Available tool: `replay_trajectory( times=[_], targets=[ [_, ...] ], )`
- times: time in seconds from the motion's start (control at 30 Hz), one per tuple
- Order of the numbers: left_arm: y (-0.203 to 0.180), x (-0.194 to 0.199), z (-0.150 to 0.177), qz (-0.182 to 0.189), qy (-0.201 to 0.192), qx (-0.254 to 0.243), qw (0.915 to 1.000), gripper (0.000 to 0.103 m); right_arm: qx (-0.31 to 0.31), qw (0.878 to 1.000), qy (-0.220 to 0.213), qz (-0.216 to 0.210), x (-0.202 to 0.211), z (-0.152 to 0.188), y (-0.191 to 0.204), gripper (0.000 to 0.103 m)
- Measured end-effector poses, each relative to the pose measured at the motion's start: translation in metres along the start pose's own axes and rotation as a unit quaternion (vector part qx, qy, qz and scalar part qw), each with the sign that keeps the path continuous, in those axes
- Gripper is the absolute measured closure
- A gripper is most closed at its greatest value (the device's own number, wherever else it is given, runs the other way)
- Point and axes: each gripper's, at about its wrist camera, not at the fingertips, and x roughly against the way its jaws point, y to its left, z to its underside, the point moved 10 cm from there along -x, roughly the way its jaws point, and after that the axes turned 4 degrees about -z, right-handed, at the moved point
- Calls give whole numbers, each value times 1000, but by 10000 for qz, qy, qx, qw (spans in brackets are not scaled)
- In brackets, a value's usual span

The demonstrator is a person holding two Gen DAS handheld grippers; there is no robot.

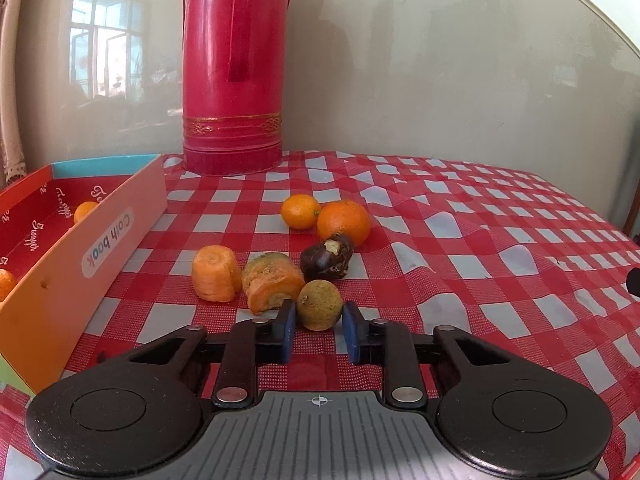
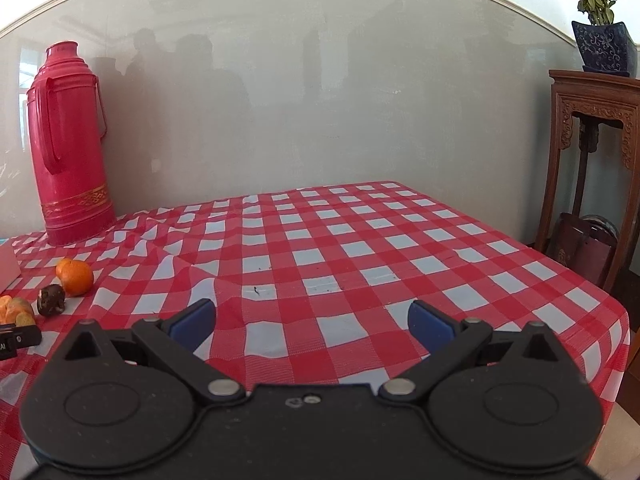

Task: Organize fruits
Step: 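Reach the left gripper to the small yellow-green fruit and close on it, then carry the yellow-green fruit with the left gripper into the box and release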

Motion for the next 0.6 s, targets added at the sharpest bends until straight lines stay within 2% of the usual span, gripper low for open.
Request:
replay_trajectory(
  times=[0.13, 0.37, 0.6],
  targets=[
    [2, 2, -1, 30, -24, -46, 10000, 78, 49, 10000, 32, 19, 0, 1, 1, 6],
    [18, 22, -10, 3, -306, -124, 9995, 78, -14, 10000, 60, 21, -1, 0, 6, 6],
    [58, 52, -25, -295, -760, -191, 9965, 78, 119, 9997, 51, -229, -2, -3, 45, 6]
  ],
)
